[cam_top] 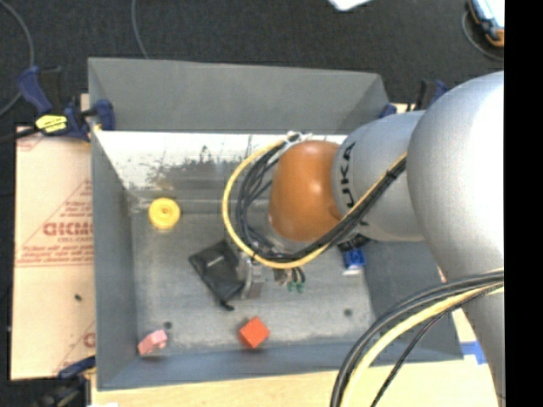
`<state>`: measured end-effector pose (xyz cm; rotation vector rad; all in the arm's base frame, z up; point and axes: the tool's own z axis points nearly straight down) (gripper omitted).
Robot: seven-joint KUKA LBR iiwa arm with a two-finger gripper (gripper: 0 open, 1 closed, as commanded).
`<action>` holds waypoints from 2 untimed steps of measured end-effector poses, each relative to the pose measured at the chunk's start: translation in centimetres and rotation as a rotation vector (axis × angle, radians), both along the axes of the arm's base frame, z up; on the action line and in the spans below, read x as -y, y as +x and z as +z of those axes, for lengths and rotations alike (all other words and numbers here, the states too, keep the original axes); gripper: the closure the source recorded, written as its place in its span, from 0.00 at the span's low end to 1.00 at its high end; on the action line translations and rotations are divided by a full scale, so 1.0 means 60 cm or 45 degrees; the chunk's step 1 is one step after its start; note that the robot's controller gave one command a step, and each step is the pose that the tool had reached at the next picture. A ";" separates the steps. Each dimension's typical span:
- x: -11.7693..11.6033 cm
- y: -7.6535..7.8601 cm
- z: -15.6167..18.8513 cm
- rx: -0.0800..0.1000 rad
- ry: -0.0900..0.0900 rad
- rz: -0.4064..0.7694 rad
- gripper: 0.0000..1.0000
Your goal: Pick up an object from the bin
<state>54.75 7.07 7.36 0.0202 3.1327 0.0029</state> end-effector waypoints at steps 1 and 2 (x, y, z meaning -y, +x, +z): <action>-0.010 -0.009 -0.003 0.002 -0.001 0.021 1.00; -0.054 -0.031 0.135 0.000 0.001 -0.057 1.00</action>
Offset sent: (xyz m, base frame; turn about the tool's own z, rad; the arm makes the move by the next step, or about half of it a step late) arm -0.0198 0.0355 0.0832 0.0478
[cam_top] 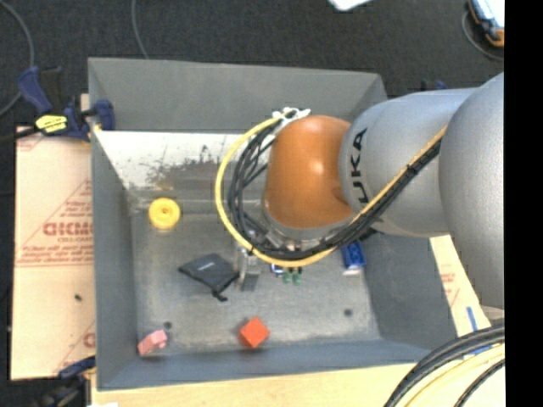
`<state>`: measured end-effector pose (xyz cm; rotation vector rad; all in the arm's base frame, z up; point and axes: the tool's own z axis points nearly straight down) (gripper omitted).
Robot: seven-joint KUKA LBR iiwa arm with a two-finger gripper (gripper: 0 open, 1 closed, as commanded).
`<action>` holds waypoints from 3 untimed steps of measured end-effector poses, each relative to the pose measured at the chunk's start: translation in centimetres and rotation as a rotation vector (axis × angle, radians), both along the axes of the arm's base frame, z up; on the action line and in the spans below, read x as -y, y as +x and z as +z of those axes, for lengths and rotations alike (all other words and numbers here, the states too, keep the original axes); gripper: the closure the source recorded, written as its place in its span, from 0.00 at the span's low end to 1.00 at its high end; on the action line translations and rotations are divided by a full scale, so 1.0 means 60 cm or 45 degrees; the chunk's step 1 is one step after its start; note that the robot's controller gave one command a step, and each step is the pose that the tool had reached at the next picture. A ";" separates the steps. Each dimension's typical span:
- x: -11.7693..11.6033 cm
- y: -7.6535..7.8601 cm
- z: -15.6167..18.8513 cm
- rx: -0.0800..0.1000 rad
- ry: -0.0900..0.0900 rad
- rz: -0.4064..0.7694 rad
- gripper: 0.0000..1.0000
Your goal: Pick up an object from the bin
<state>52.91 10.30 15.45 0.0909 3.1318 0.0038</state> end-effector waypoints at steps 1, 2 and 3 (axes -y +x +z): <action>0.029 -0.004 -0.078 0.006 -0.003 0.093 1.00; -0.007 -0.008 0.048 -0.002 -0.001 0.042 1.00; 0.002 -0.005 0.042 0.015 -0.002 0.068 1.00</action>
Offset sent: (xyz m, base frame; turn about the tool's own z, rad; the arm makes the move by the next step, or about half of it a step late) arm -0.0055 0.0121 0.0450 -0.0231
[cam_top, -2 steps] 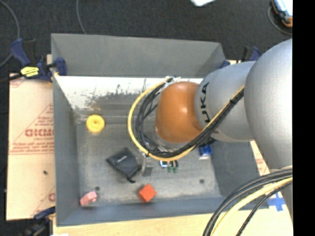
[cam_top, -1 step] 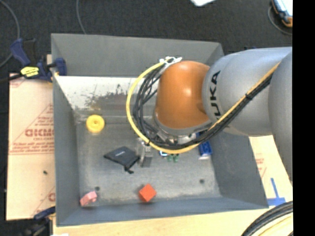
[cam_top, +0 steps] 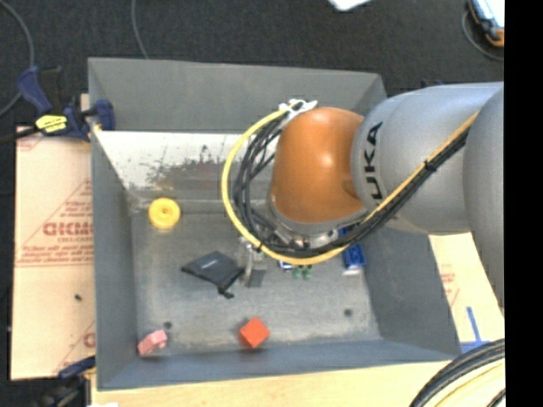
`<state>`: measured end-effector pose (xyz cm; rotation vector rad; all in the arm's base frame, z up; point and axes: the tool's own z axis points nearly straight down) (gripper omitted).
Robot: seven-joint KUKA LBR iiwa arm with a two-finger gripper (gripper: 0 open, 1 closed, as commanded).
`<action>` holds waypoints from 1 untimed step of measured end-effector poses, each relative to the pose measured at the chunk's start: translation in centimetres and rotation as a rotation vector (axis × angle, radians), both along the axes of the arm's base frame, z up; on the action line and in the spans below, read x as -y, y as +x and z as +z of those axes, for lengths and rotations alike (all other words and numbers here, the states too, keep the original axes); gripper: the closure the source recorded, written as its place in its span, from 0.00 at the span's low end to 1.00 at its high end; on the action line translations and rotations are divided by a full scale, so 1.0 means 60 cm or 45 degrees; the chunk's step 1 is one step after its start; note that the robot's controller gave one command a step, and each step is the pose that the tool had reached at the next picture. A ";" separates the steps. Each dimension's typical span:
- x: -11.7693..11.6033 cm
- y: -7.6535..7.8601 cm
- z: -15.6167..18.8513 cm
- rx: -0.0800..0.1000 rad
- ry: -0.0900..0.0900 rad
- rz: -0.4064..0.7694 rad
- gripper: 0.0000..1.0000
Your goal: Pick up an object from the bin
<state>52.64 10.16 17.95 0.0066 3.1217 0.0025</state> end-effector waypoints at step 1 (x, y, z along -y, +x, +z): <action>-0.051 0.019 -0.014 -0.013 0.002 -0.058 1.00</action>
Offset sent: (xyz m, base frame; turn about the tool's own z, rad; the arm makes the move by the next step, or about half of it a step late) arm 0.0047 0.0053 -0.1058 -0.0019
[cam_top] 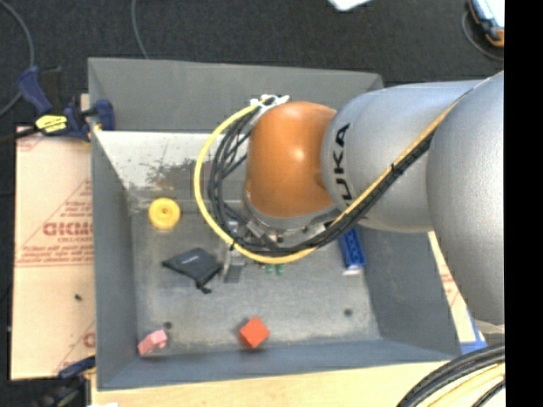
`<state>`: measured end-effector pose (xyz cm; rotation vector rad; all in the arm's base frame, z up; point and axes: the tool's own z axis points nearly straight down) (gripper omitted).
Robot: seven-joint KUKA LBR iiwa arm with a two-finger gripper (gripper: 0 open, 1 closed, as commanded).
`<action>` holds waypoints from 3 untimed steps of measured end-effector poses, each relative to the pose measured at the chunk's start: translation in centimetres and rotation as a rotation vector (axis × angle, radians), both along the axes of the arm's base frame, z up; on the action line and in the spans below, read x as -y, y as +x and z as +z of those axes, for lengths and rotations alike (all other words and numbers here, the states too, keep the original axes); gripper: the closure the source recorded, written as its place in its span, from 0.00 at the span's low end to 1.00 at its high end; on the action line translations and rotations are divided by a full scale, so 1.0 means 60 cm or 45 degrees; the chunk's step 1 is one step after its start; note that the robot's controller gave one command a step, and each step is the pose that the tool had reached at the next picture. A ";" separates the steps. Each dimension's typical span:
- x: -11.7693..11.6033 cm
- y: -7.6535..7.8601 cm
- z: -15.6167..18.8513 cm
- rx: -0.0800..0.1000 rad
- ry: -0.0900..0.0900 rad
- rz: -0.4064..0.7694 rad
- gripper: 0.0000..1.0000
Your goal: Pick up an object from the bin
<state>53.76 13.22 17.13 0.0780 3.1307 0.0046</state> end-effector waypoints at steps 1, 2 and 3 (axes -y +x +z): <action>0.031 -0.004 -0.123 0.018 -0.002 0.046 1.00; 0.007 -0.031 -0.015 0.002 -0.002 0.027 1.00; 0.001 0.004 -0.093 0.025 0.000 0.025 1.00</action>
Offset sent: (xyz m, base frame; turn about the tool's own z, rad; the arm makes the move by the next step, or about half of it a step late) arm -0.0437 0.0273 0.1682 0.0180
